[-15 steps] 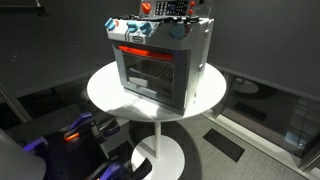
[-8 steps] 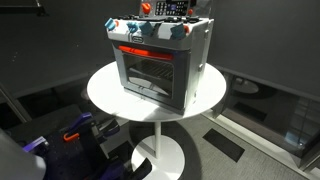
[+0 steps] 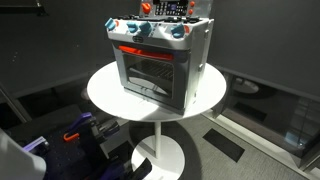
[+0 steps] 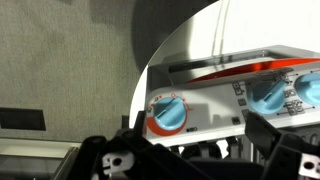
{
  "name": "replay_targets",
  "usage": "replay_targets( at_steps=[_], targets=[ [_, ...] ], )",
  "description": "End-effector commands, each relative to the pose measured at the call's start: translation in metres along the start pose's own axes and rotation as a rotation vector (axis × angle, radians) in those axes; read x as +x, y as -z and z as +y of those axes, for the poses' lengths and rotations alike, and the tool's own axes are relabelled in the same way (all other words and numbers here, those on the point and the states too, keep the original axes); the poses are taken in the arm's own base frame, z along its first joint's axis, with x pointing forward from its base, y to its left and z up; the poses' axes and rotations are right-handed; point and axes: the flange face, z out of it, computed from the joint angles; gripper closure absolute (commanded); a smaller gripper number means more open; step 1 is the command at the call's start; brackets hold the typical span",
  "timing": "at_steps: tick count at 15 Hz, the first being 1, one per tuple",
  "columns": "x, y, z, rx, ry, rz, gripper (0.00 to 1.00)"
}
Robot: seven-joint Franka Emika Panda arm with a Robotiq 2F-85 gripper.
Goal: Press the orange button on the stove
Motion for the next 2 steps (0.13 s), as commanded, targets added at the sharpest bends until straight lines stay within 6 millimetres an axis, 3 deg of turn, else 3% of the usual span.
replay_targets(
  at_steps=[1, 2],
  targets=[
    [-0.0029, 0.0001, 0.0004, 0.002, -0.002, -0.008, 0.00],
    [-0.0045, -0.0003, 0.0007, 0.003, -0.003, -0.012, 0.00]
  ],
)
